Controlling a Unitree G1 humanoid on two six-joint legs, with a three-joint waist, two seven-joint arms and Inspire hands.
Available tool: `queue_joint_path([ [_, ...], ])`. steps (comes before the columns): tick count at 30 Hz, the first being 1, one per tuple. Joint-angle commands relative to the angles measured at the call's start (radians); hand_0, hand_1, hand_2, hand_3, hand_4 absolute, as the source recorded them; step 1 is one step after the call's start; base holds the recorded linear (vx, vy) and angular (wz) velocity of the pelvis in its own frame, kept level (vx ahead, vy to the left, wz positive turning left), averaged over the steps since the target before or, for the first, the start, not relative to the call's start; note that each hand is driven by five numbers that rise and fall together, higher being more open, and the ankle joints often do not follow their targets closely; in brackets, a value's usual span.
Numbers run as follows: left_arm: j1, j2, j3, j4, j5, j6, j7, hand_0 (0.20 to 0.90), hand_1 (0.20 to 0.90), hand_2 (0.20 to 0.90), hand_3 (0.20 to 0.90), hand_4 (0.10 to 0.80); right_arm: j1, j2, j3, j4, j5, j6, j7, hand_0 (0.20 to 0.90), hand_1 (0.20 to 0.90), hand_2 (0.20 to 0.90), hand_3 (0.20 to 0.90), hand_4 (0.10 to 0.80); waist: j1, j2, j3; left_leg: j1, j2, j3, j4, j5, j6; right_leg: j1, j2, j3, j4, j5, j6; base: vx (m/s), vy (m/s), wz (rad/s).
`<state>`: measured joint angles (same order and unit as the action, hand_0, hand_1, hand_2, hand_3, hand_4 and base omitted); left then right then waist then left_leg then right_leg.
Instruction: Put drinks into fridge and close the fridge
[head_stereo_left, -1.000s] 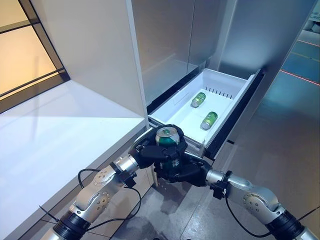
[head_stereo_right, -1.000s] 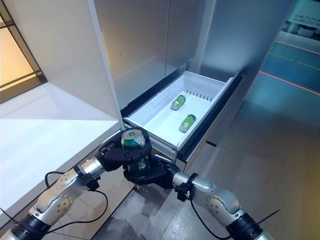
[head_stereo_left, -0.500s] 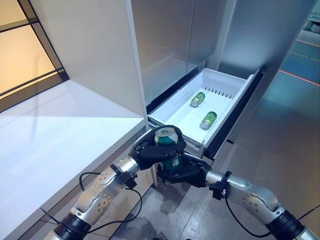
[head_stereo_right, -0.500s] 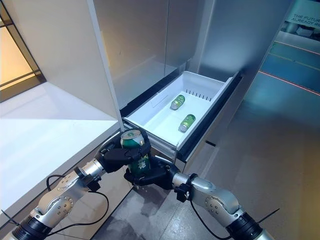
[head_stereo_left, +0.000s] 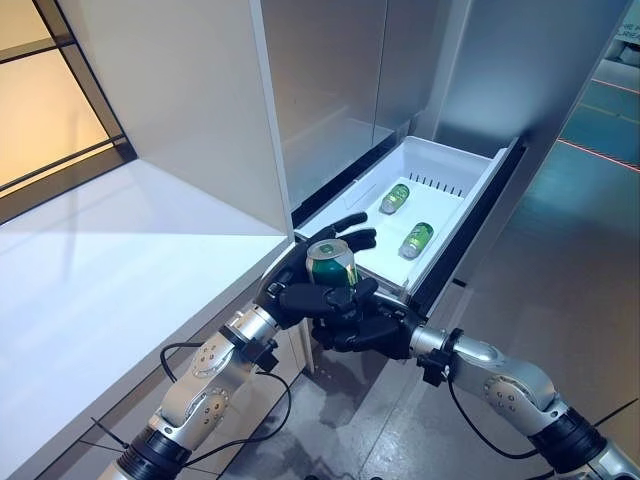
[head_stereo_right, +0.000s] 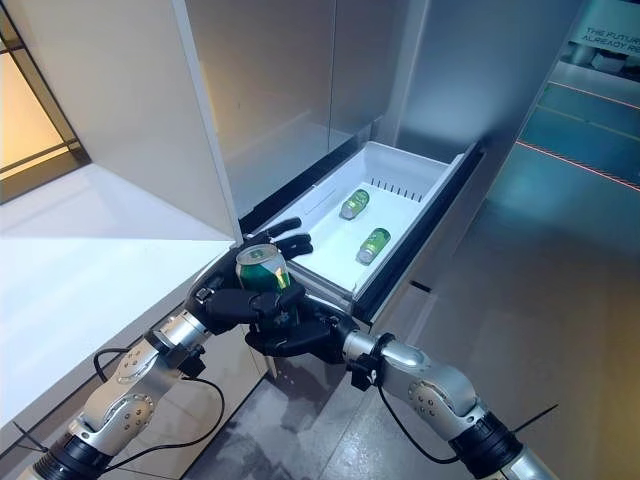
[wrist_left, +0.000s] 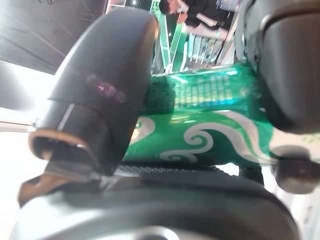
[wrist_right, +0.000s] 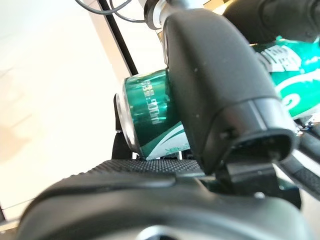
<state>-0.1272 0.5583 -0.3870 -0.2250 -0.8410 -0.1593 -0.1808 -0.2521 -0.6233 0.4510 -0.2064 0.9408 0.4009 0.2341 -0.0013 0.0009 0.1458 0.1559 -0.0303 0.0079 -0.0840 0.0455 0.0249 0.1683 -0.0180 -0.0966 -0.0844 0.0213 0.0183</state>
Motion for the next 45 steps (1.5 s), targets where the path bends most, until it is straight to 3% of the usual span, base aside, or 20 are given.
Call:
queue_joint_path([
  [1,-0.195,-0.027,0.131,-0.089,0.089,-0.266,0.078,0.900,0.900,0.900,0.900,0.800,-0.162,0.107,-0.105,-0.178,0.067,-0.137,0.002,0.300,0.300,0.300,0.200,0.100,0.005,-0.026,-0.074,0.023,-0.034,-0.001,0.023,-0.072,0.010,-0.019,0.022,0.032,0.041,-0.019,0.030,0.000,0.000,0.00],
  [10,-0.195,0.001,0.274,-0.109,0.186,-0.347,0.195,0.900,0.900,0.900,0.900,0.800,-0.201,0.089,-0.236,-0.171,-0.073,-0.192,-0.081,0.300,0.300,0.300,0.200,0.100,0.013,-0.029,-0.075,0.018,-0.032,-0.009,0.024,-0.075,0.010,-0.023,0.022,0.026,0.052,-0.028,0.024,0.000,0.000,0.00],
  [17,-0.212,0.026,0.305,-0.078,0.212,-0.267,0.228,0.900,0.900,0.900,0.900,0.800,-0.285,0.069,-0.278,-0.111,-0.171,-0.254,-0.150,0.300,0.300,0.300,0.200,0.100,0.024,-0.029,-0.074,0.020,-0.034,-0.018,0.030,-0.082,0.008,-0.017,0.022,0.017,0.059,-0.038,0.020,0.000,0.000,0.00],
  [29,-0.215,0.023,0.296,-0.039,0.175,-0.206,0.183,0.900,0.900,0.900,0.900,0.800,-0.384,0.050,-0.281,-0.040,-0.209,-0.295,-0.207,0.300,0.300,0.300,0.200,0.100,0.041,-0.034,-0.079,0.012,-0.037,-0.034,0.035,-0.080,0.007,-0.018,0.022,0.007,0.065,-0.043,0.016,0.006,0.006,0.05],
  [37,-0.176,-0.001,0.238,0.015,0.066,-0.034,0.038,0.900,0.900,0.900,0.900,0.800,-0.468,-0.004,-0.281,0.048,-0.333,-0.333,-0.293,0.300,0.300,0.300,0.200,0.100,0.054,-0.034,-0.069,0.018,-0.037,-0.038,0.052,-0.096,0.007,-0.008,0.019,-0.004,0.076,-0.054,0.014,0.012,0.005,0.04],
  [41,-0.132,-0.041,0.179,0.059,-0.012,0.063,-0.052,0.900,0.900,0.900,0.900,0.800,-0.555,-0.075,-0.270,0.199,-0.359,-0.311,-0.368,0.300,0.300,0.300,0.200,0.100,0.069,-0.037,-0.064,0.020,-0.038,-0.044,0.060,-0.099,0.006,-0.003,0.017,-0.017,0.082,-0.056,0.014,0.050,0.018,0.09],
  [45,-0.072,-0.075,0.106,0.103,-0.070,0.214,-0.188,0.900,0.900,0.900,0.900,0.800,-0.669,-0.177,-0.237,0.416,-0.338,-0.269,-0.419,0.300,0.300,0.300,0.200,0.100,0.098,-0.037,-0.056,0.020,-0.039,-0.055,0.060,-0.097,0.003,0.003,0.013,-0.036,0.084,-0.057,0.012,0.062,0.014,0.11],
])
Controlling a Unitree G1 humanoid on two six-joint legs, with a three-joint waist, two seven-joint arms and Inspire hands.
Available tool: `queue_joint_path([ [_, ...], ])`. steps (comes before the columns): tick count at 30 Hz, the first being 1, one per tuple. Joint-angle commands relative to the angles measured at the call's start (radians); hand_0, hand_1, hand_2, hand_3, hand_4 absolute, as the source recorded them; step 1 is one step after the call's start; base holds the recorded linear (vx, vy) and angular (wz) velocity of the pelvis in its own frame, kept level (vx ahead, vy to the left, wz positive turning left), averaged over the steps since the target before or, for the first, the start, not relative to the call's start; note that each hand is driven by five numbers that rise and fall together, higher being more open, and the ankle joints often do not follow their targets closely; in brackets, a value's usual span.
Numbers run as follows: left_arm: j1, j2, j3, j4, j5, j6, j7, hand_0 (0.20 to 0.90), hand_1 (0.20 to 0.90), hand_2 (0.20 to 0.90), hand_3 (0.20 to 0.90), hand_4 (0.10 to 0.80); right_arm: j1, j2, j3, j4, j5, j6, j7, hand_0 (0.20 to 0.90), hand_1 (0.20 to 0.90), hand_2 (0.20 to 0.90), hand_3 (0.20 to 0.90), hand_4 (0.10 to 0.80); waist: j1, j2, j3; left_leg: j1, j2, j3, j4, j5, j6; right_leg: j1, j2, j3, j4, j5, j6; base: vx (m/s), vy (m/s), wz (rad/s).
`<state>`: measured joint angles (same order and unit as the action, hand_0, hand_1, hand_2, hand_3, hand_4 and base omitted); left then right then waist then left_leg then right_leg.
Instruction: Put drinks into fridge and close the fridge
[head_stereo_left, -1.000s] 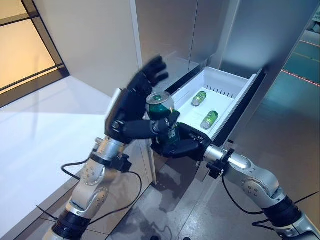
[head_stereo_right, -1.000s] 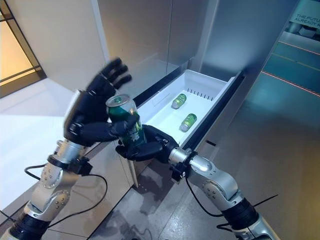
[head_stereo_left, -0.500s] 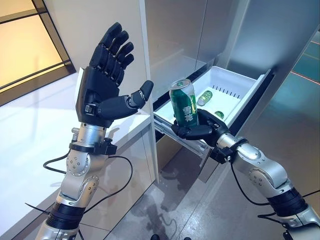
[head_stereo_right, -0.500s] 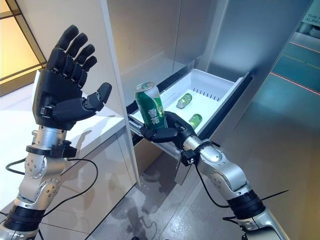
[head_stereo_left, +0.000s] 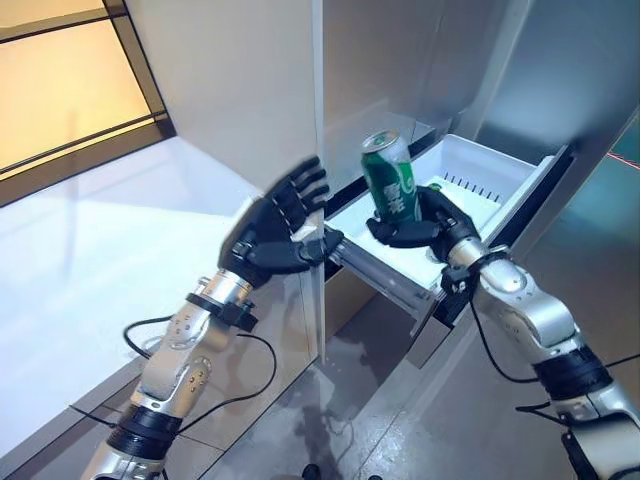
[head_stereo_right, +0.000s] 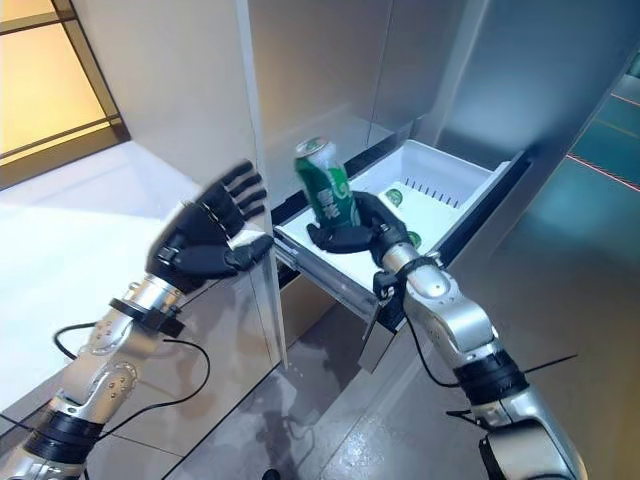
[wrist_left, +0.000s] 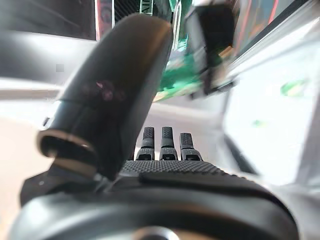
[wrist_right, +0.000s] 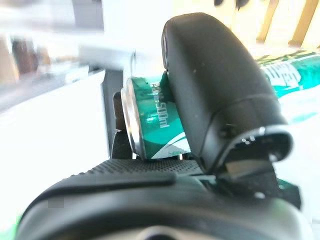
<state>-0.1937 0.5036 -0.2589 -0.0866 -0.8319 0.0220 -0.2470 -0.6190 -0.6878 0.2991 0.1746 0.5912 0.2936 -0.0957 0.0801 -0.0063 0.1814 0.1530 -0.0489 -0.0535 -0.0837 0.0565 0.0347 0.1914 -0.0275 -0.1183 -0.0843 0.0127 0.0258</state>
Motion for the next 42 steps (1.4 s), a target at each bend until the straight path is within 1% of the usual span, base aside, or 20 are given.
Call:
queue_joint_path([
  [1,0.014,-0.020,-0.052,-0.025,-0.076,0.065,-0.155,0.900,0.900,0.900,0.900,0.800,-0.333,-0.132,-0.070,0.111,0.008,-0.169,-0.084,0.300,0.300,0.300,0.200,0.100,0.025,-0.030,-0.089,0.021,-0.020,0.004,0.060,-0.106,-0.009,-0.020,0.022,-0.019,0.085,-0.047,0.005,0.082,0.012,0.30],
  [2,0.033,-0.019,-0.081,-0.019,-0.081,0.110,-0.191,0.900,0.900,0.900,0.900,0.800,-0.365,-0.150,-0.051,0.179,0.009,-0.170,-0.080,0.300,0.300,0.300,0.200,0.100,0.032,-0.029,-0.086,0.020,-0.021,0.000,0.061,-0.104,-0.010,-0.019,0.020,-0.025,0.085,-0.046,0.006,0.088,0.013,0.29],
  [5,0.078,0.009,-0.152,-0.020,-0.061,0.177,-0.249,0.900,0.900,0.900,0.900,0.800,-0.419,-0.187,-0.006,0.336,-0.020,-0.183,-0.049,0.300,0.300,0.300,0.200,0.100,0.052,-0.025,-0.074,0.011,-0.023,-0.011,0.068,-0.100,-0.012,-0.021,0.017,-0.037,0.087,-0.045,0.005,0.096,0.010,0.20],
  [8,0.112,0.045,-0.215,-0.024,-0.023,0.199,-0.285,0.900,0.900,0.900,0.900,0.800,-0.459,-0.209,0.046,0.455,-0.047,-0.194,-0.033,0.300,0.300,0.300,0.200,0.100,0.069,-0.017,-0.058,0.002,-0.024,-0.025,0.073,-0.102,-0.012,-0.024,0.014,-0.046,0.091,-0.053,0.005,0.072,0.008,0.22],
  [9,0.125,0.069,-0.247,-0.020,-0.023,0.219,-0.287,0.900,0.900,0.900,0.900,0.800,-0.487,-0.221,0.076,0.524,-0.057,-0.193,-0.023,0.300,0.300,0.300,0.200,0.100,0.081,-0.011,-0.043,-0.017,-0.027,-0.034,0.084,-0.098,-0.012,-0.036,0.012,-0.050,0.098,-0.052,0.004,0.013,0.002,0.11],
  [11,0.130,0.079,-0.264,-0.013,-0.016,0.231,-0.288,0.900,0.900,0.900,0.900,0.800,-0.507,-0.228,0.094,0.568,-0.065,-0.193,-0.022,0.300,0.300,0.300,0.200,0.100,0.090,-0.006,-0.030,-0.037,-0.030,-0.043,0.093,-0.094,-0.011,-0.050,0.009,-0.056,0.103,-0.050,0.004,-0.001,-0.010,0.15],
  [12,0.132,0.087,-0.279,-0.005,0.000,0.234,-0.284,0.900,0.900,0.900,0.900,0.800,-0.517,-0.232,0.105,0.599,-0.078,-0.195,-0.024,0.300,0.300,0.300,0.200,0.100,0.097,-0.003,-0.019,-0.054,-0.033,-0.049,0.102,-0.092,-0.010,-0.062,0.007,-0.059,0.107,-0.049,0.003,-0.035,-0.032,0.32],
  [15,0.126,0.113,-0.313,0.073,0.057,0.197,-0.258,0.900,0.900,0.900,0.900,0.800,-0.566,-0.243,0.130,0.700,-0.105,-0.198,-0.018,0.300,0.300,0.300,0.200,0.100,0.116,0.010,0.030,-0.113,-0.037,-0.069,0.116,-0.079,-0.008,-0.112,0.007,-0.065,0.121,-0.043,0.000,-0.110,-0.060,0.33],
  [19,0.112,0.108,-0.334,0.222,0.093,0.137,-0.161,0.900,0.900,0.900,0.900,0.800,-0.601,-0.248,0.137,0.758,-0.149,-0.168,-0.005,0.300,0.300,0.300,0.200,0.100,0.126,0.018,0.085,-0.166,-0.038,-0.083,0.121,-0.065,-0.009,-0.160,0.011,-0.063,0.129,-0.037,-0.003,-0.088,-0.052,0.22],
  [20,0.111,0.104,-0.335,0.249,0.104,0.122,-0.155,0.900,0.900,0.900,0.900,0.800,-0.604,-0.249,0.138,0.763,-0.156,-0.162,-0.004,0.300,0.300,0.300,0.200,0.100,0.127,0.018,0.091,-0.172,-0.038,-0.084,0.121,-0.063,-0.009,-0.167,0.011,-0.062,0.131,-0.036,-0.003,-0.116,-0.054,0.07],
  [21,0.115,0.089,-0.324,0.336,0.132,0.079,-0.122,0.900,0.900,0.900,0.900,0.800,-0.609,-0.254,0.144,0.775,-0.178,-0.131,0.005,0.300,0.300,0.300,0.200,0.100,0.130,0.019,0.119,-0.194,-0.038,-0.090,0.118,-0.055,-0.008,-0.191,0.014,-0.061,0.133,-0.032,-0.005,-0.110,-0.043,0.04],
  [22,0.115,0.082,-0.321,0.361,0.137,0.075,-0.096,0.900,0.900,0.900,0.900,0.800,-0.613,-0.256,0.147,0.780,-0.189,-0.112,0.011,0.300,0.300,0.300,0.200,0.100,0.131,0.020,0.126,-0.202,-0.037,-0.092,0.117,-0.052,-0.008,-0.199,0.015,-0.060,0.134,-0.030,-0.007,-0.146,-0.048,0.09],
  [23,0.127,0.070,-0.304,0.425,0.149,0.041,-0.073,0.900,0.900,0.900,0.900,0.800,-0.606,-0.263,0.149,0.789,-0.209,-0.086,0.025,0.300,0.300,0.300,0.200,0.100,0.133,0.020,0.147,-0.218,-0.036,-0.092,0.117,-0.046,-0.009,-0.216,0.016,-0.062,0.137,-0.027,-0.008,-0.084,-0.023,0.10],
  [24,0.129,0.065,-0.299,0.441,0.154,0.036,-0.067,0.900,0.900,0.900,0.900,0.800,-0.604,-0.264,0.149,0.788,-0.214,-0.071,0.030,0.300,0.300,0.300,0.200,0.100,0.133,0.020,0.151,-0.222,-0.036,-0.092,0.117,-0.045,-0.009,-0.221,0.016,-0.062,0.139,-0.026,-0.008,-0.105,-0.028,0.07],
  [28,0.170,0.027,-0.223,0.612,0.244,-0.029,-0.038,0.900,0.900,0.900,0.900,0.800,-0.559,-0.282,0.148,0.818,-0.300,0.000,0.124,0.300,0.300,0.300,0.200,0.100,0.141,0.017,0.193,-0.254,-0.033,-0.085,0.120,-0.035,-0.010,-0.249,0.016,-0.074,0.143,-0.018,-0.010,-0.060,-0.025,0.01],
  [32,0.162,0.014,-0.157,0.737,0.303,-0.050,-0.023,0.900,0.900,0.900,0.900,0.800,-0.557,-0.280,0.176,0.851,-0.384,0.052,0.224,0.300,0.300,0.300,0.200,0.100,0.145,0.013,0.220,-0.270,-0.032,-0.078,0.125,-0.030,-0.012,-0.264,0.016,-0.083,0.150,-0.017,-0.014,-0.057,-0.017,0.03],
  [39,0.134,0.005,-0.121,0.802,0.343,-0.026,-0.030,0.900,0.900,0.900,0.900,0.800,-0.597,-0.272,0.220,0.922,-0.483,0.125,0.339,0.300,0.300,0.300,0.200,0.100,0.150,0.017,0.235,-0.277,-0.034,-0.067,0.129,-0.028,-0.013,-0.272,0.013,-0.088,0.156,-0.015,-0.015,-0.023,0.008,0.00],
  [40,0.132,0.004,-0.117,0.806,0.344,-0.024,-0.040,0.900,0.900,0.900,0.900,0.800,-0.600,-0.273,0.225,0.931,-0.499,0.133,0.361,0.338,0.338,0.338,0.244,0.144,0.150,0.020,0.236,-0.278,-0.035,-0.064,0.131,-0.028,-0.013,-0.273,0.011,-0.089,0.158,-0.015,-0.015,0.000,0.000,0.00],
  [41,0.132,0.004,-0.117,0.806,0.345,-0.021,-0.042,0.900,0.900,0.900,0.900,0.800,-0.601,-0.274,0.227,0.934,-0.501,0.140,0.369,0.900,0.900,0.900,0.900,0.800,0.151,0.020,0.237,-0.278,-0.035,-0.063,0.132,-0.028,-0.013,-0.272,0.011,-0.089,0.157,-0.015,-0.015,0.000,0.000,0.00],
  [42,0.132,0.003,-0.115,0.805,0.346,-0.019,-0.043,0.900,0.900,0.900,0.900,0.800,-0.602,-0.274,0.228,0.932,-0.502,0.144,0.372,0.900,0.900,0.900,0.900,0.800,0.151,0.021,0.237,-0.278,-0.035,-0.062,0.132,-0.028,-0.013,-0.272,0.010,-0.090,0.158,-0.014,-0.015,0.000,0.000,0.00],
])
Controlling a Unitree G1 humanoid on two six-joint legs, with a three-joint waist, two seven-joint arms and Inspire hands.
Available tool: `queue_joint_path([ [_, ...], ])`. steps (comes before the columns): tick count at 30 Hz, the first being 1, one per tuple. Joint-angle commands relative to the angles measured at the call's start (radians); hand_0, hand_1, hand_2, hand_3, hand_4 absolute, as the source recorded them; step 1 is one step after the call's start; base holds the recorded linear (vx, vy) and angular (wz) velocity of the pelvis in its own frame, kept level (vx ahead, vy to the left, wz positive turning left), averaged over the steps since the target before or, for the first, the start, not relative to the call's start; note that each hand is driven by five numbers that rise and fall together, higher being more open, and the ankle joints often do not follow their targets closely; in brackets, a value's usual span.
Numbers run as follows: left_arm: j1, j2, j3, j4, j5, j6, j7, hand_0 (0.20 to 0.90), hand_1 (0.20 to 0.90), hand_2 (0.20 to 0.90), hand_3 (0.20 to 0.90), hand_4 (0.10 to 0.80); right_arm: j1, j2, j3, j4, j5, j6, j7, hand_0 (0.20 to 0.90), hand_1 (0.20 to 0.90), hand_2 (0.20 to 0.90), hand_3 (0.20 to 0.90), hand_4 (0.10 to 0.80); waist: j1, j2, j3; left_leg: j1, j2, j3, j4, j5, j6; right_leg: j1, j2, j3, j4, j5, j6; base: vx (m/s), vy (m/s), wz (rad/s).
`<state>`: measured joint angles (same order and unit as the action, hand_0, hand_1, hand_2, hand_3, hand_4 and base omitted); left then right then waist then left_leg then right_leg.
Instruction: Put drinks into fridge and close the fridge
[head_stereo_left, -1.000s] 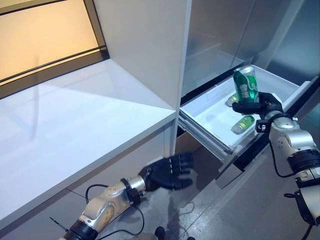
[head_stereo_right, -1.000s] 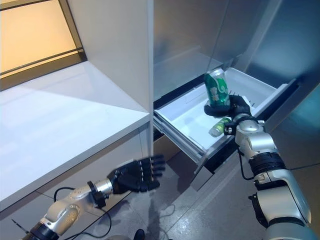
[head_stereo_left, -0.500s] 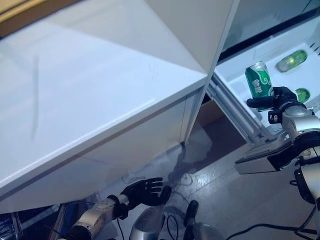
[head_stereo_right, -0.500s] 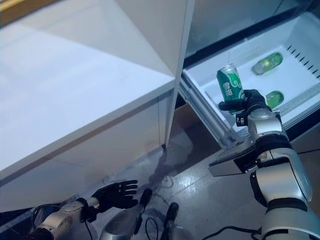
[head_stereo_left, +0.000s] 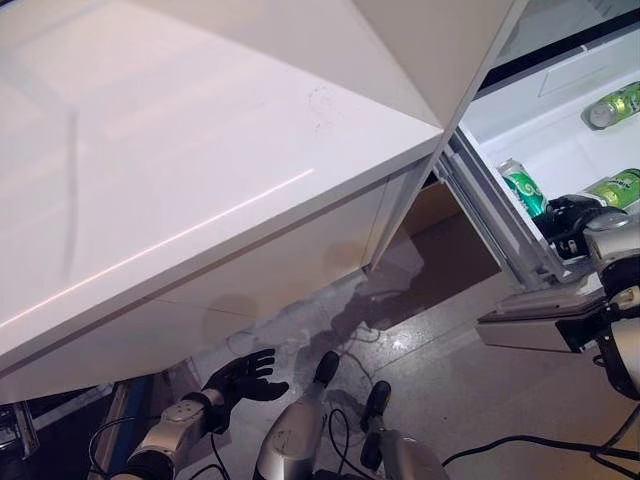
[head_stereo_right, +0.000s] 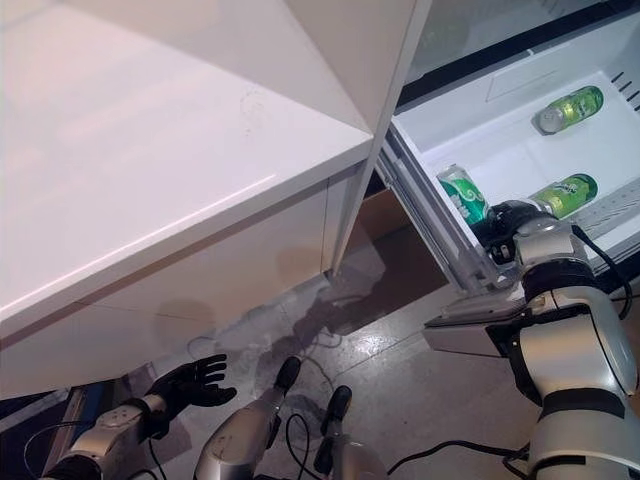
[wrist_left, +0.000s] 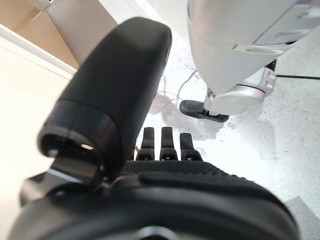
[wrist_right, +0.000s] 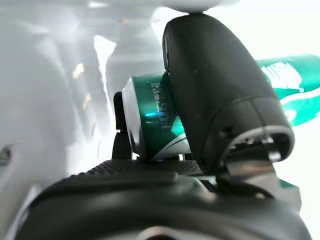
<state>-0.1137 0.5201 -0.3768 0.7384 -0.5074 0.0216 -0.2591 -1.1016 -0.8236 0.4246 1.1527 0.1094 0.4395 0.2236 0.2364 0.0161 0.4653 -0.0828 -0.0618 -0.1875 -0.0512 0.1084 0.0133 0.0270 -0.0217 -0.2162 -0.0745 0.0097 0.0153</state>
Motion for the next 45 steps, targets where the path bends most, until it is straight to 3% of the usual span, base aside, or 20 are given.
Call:
queue_joint_path([
  [1,0.053,-0.010,0.006,-0.020,0.023,-0.014,-0.039,0.900,0.900,0.900,0.900,0.800,-0.123,-0.137,0.105,-0.051,0.002,-0.005,0.040,0.900,0.900,0.900,0.900,0.800,-0.005,-0.001,-0.046,-0.041,-0.021,0.074,0.100,-0.081,0.008,-0.107,0.003,0.007,0.149,-0.010,-0.003,0.000,0.000,0.00],
  [6,0.066,-0.012,0.023,0.002,0.062,0.001,-0.052,0.900,0.900,0.900,0.900,0.800,-0.115,-0.135,0.058,-0.179,0.217,-0.100,-0.094,0.900,0.900,0.900,0.900,0.800,-0.020,-0.008,-0.053,-0.027,-0.016,0.086,0.101,-0.087,0.009,-0.098,0.003,0.014,0.151,-0.008,-0.001,-0.005,0.003,-0.01],
  [11,0.103,-0.034,0.070,0.071,0.134,0.001,-0.040,0.900,0.900,0.900,0.900,0.800,0.010,-0.177,-0.099,-0.485,0.433,-0.259,-0.233,0.900,0.900,0.900,0.900,0.800,-0.068,-0.038,-0.086,0.008,-0.007,0.110,0.091,-0.102,0.013,-0.084,0.010,0.045,0.152,-0.009,0.010,0.020,0.001,-0.16],
  [16,0.127,-0.067,0.110,0.143,0.175,-0.009,-0.026,0.900,0.900,0.900,0.900,0.800,0.173,-0.187,-0.283,-0.697,0.475,-0.337,-0.322,0.900,0.900,0.900,0.900,0.800,-0.112,-0.053,-0.127,0.041,-0.002,0.135,0.085,-0.117,0.017,-0.066,0.013,0.079,0.147,-0.011,0.017,0.038,0.030,-0.17],
  [17,0.128,-0.084,0.123,0.181,0.184,-0.012,-0.020,0.900,0.900,0.900,0.900,0.800,0.235,-0.179,-0.363,-0.762,0.491,-0.384,-0.371,0.900,0.900,0.900,0.900,0.800,-0.138,-0.055,-0.147,0.055,-0.001,0.147,0.081,-0.123,0.019,-0.061,0.015,0.097,0.144,-0.011,0.020,0.024,0.035,-0.27],
  [21,0.126,-0.106,0.134,0.225,0.206,-0.008,-0.007,0.900,0.900,0.900,0.900,0.800,0.345,-0.149,-0.483,-0.823,0.474,-0.475,-0.492,0.900,0.900,0.900,0.900,0.800,-0.168,-0.057,-0.180,0.075,-0.001,0.167,0.077,-0.135,0.021,-0.053,0.016,0.124,0.140,-0.012,0.027,0.003,0.025,-0.28],
  [24,0.115,-0.121,0.136,0.239,0.222,0.012,0.003,0.900,0.900,0.900,0.900,0.800,0.433,-0.126,-0.531,-0.829,0.380,-0.468,-0.543,0.900,0.900,0.900,0.900,0.800,-0.189,-0.053,-0.202,0.092,0.001,0.183,0.069,-0.140,0.023,-0.046,0.013,0.139,0.134,-0.010,0.036,-0.001,0.007,-0.31],
  [28,0.117,-0.135,0.143,0.245,0.225,0.034,0.006,0.900,0.900,0.900,0.900,0.800,0.562,-0.084,-0.592,-0.810,0.457,-0.452,-0.533,0.900,0.900,0.900,0.900,0.800,-0.208,-0.048,-0.226,0.116,0.006,0.205,0.063,-0.149,0.025,-0.034,0.009,0.155,0.134,-0.013,0.042,0.023,-0.018,-0.27],
  [32,0.114,-0.154,0.133,0.256,0.235,0.054,0.019,0.900,0.900,0.900,0.900,0.800,0.638,0.014,-0.585,-0.779,0.490,-0.467,-0.479,0.900,0.900,0.900,0.900,0.800,-0.212,-0.039,-0.232,0.125,0.008,0.215,0.099,-0.169,0.031,-0.026,-0.005,0.154,0.174,-0.033,0.037,0.074,-0.051,-0.16],
  [36,0.117,-0.168,0.128,0.243,0.255,0.059,0.012,0.900,0.900,0.900,0.900,0.800,0.673,0.075,-0.561,-0.806,0.530,-0.484,-0.448,0.900,0.900,0.900,0.900,0.800,-0.208,-0.043,-0.208,0.088,-0.001,0.216,0.249,-0.220,0.037,-0.031,-0.030,0.144,0.240,-0.055,0.022,0.074,-0.050,-0.14],
  [41,0.113,-0.182,0.100,0.196,0.232,0.030,0.022,0.900,0.900,0.900,0.900,0.800,0.609,0.142,-0.536,-0.773,0.616,-0.543,-0.437,0.900,0.900,0.900,0.900,0.800,-0.174,-0.030,-0.127,-0.005,-0.006,0.199,0.418,-0.284,0.059,-0.090,-0.062,0.110,0.404,-0.110,-0.001,-0.019,0.009,0.13],
  [45,0.089,-0.162,0.091,0.168,0.191,0.022,0.056,0.900,0.900,0.900,0.900,0.800,0.506,0.132,-0.500,-0.699,0.621,-0.580,-0.421,0.900,0.900,0.900,0.900,0.800,-0.142,-0.012,-0.066,-0.115,-0.029,0.184,0.519,-0.303,0.076,-0.192,-0.073,0.092,0.524,-0.134,-0.013,-0.141,0.045,0.13],
])
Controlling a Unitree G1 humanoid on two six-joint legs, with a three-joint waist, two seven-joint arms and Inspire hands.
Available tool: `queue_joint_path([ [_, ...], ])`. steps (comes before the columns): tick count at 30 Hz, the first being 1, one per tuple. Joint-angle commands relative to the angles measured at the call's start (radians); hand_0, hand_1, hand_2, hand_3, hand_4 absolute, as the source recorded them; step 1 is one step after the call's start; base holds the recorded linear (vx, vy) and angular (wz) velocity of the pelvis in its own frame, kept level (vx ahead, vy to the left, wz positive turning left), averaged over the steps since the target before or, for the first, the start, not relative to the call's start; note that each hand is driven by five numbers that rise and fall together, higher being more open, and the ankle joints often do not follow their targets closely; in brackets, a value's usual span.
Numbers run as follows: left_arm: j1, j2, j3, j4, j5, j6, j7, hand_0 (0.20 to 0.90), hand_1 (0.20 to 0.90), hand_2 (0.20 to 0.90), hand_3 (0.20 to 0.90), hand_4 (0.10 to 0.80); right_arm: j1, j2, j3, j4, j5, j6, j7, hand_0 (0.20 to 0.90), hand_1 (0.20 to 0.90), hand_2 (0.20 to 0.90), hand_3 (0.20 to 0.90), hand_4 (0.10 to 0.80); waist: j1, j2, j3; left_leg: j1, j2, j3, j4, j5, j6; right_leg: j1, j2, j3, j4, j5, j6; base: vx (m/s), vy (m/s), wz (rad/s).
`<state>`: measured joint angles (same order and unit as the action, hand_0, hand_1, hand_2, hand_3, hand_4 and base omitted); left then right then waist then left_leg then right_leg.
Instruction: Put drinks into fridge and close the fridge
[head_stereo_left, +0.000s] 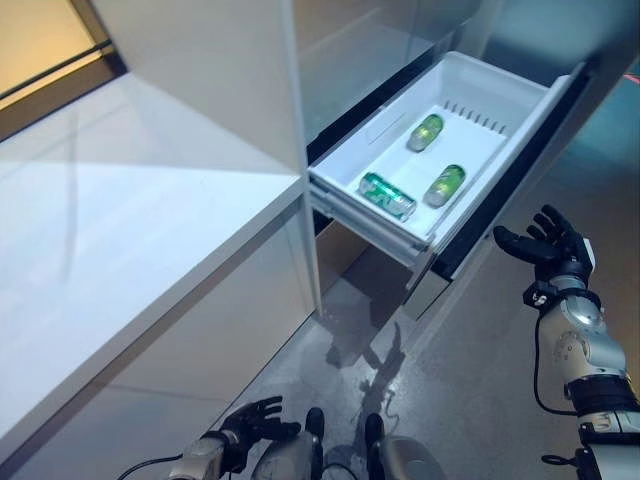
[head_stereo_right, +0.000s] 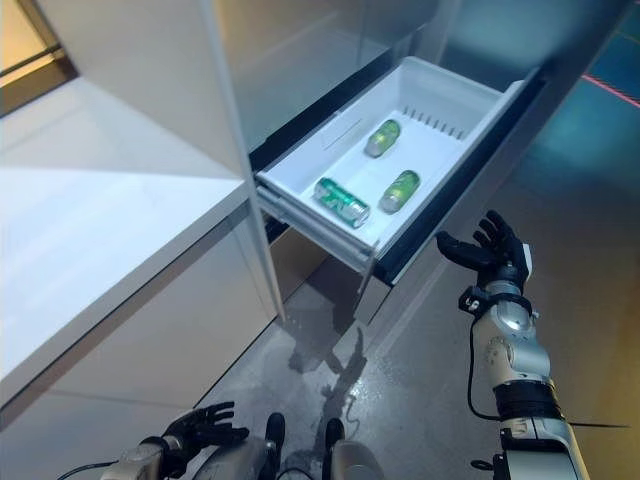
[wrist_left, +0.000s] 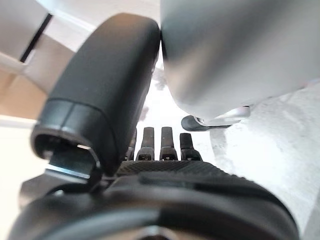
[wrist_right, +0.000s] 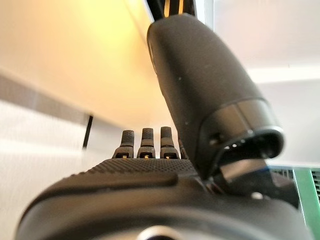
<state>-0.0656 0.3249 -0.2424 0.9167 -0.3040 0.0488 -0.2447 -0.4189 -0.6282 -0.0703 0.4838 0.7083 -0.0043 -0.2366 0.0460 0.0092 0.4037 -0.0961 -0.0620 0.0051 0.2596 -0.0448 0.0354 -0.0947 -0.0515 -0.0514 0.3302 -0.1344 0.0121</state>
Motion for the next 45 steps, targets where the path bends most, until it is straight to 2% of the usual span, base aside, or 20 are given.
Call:
queue_joint_path([
  [1,0.040,0.033,-0.043,-0.010,-0.013,-0.005,0.041,0.900,0.900,0.900,0.900,0.800,-0.179,-0.064,-0.005,-0.028,0.023,-0.137,0.040,0.900,0.900,0.900,0.900,0.800,0.048,-0.006,-0.005,-0.105,-0.029,-0.008,0.211,-0.151,0.054,-0.074,-0.043,-0.073,0.123,0.009,-0.010,-0.147,0.074,0.10],
  [6,-0.007,0.064,-0.057,-0.037,-0.098,-0.014,0.070,0.900,0.900,0.900,0.900,0.800,-0.394,-0.111,0.085,0.058,0.043,-0.197,0.064,0.900,0.900,0.900,0.900,0.800,0.084,0.033,0.072,-0.260,-0.067,-0.015,0.316,-0.160,0.074,-0.248,-0.044,-0.090,0.272,-0.024,-0.029,-0.221,0.103,0.08],
  [9,-0.010,0.065,-0.043,-0.029,-0.110,-0.007,0.089,0.900,0.900,0.900,0.900,0.800,-0.461,-0.120,0.122,0.073,0.032,-0.215,0.074,0.900,0.900,0.900,0.900,0.800,0.100,0.039,0.078,-0.319,-0.084,-0.017,0.382,-0.177,0.083,-0.307,-0.049,-0.101,0.342,-0.048,-0.044,-0.095,0.063,0.01],
  [17,0.004,0.067,-0.014,-0.006,-0.123,0.005,0.076,0.900,0.900,0.900,0.900,0.800,-0.595,-0.135,0.231,0.120,-0.027,-0.211,0.125,0.900,0.900,0.900,0.900,0.800,0.133,0.043,0.080,-0.371,-0.102,-0.040,0.471,-0.204,0.084,-0.355,-0.055,-0.114,0.437,-0.089,-0.070,0.033,0.035,0.14],
  [22,0.009,0.071,-0.037,-0.021,-0.123,-0.011,0.042,0.900,0.900,0.900,0.900,0.800,-0.704,-0.152,0.317,0.166,-0.085,-0.168,0.126,0.900,0.900,0.900,0.900,0.800,0.161,0.048,0.081,-0.375,-0.108,-0.063,0.450,-0.186,0.079,-0.357,-0.054,-0.124,0.431,-0.088,-0.072,0.056,-0.003,0.08],
  [23,0.011,0.073,-0.043,-0.021,-0.128,-0.016,0.037,0.900,0.900,0.900,0.900,0.800,-0.723,-0.153,0.334,0.175,-0.098,-0.163,0.129,0.900,0.900,0.900,0.900,0.800,0.166,0.048,0.081,-0.364,-0.111,-0.072,0.459,-0.217,0.077,-0.348,-0.051,-0.114,0.447,-0.119,-0.062,0.114,-0.020,0.17],
  [30,0.002,0.085,-0.080,-0.018,-0.118,-0.038,0.018,0.900,0.900,0.900,0.900,0.800,-0.855,-0.154,0.432,0.245,-0.148,-0.154,0.096,0.900,0.900,0.900,0.900,0.800,0.196,0.050,0.080,-0.342,-0.113,-0.105,0.398,-0.186,0.069,-0.319,-0.054,-0.131,0.405,-0.111,-0.059,0.018,-0.031,0.14],
  [31,-0.001,0.086,-0.084,-0.019,-0.114,-0.038,0.020,0.900,0.900,0.900,0.900,0.800,-0.866,-0.150,0.440,0.249,-0.151,-0.154,0.086,0.900,0.900,0.900,0.900,0.800,0.198,0.052,0.080,-0.343,-0.110,-0.107,0.369,-0.145,0.068,-0.317,-0.057,-0.146,0.376,-0.076,-0.067,-0.073,-0.028,0.13],
  [33,-0.002,0.090,-0.087,-0.020,-0.111,-0.037,0.020,0.900,0.900,0.900,0.900,0.800,-0.880,-0.149,0.448,0.257,-0.149,-0.151,0.083,0.900,0.900,0.900,0.900,0.800,0.202,0.053,0.079,-0.333,-0.107,-0.114,0.356,-0.139,0.065,-0.302,-0.060,-0.152,0.362,-0.073,-0.067,-0.030,-0.028,0.15],
  [39,-0.003,0.096,-0.092,-0.006,-0.091,-0.039,0.019,0.900,0.900,0.900,0.900,0.800,-0.902,-0.151,0.459,0.295,-0.137,-0.146,0.061,0.900,0.900,0.900,0.900,0.800,0.207,0.051,0.067,-0.296,-0.099,-0.126,0.319,-0.130,0.056,-0.254,-0.062,-0.162,0.311,-0.060,-0.063,0.010,-0.036,0.13],
  [45,-0.011,0.097,-0.091,0.012,-0.063,-0.030,0.016,0.900,0.900,0.900,0.900,0.800,-0.854,-0.153,0.411,0.294,-0.112,-0.166,-0.009,0.900,0.900,0.900,0.900,0.800,0.187,0.035,0.050,-0.247,-0.079,-0.115,0.270,-0.127,0.050,-0.200,-0.050,-0.151,0.225,-0.034,-0.052,-0.018,-0.052,0.04],
])
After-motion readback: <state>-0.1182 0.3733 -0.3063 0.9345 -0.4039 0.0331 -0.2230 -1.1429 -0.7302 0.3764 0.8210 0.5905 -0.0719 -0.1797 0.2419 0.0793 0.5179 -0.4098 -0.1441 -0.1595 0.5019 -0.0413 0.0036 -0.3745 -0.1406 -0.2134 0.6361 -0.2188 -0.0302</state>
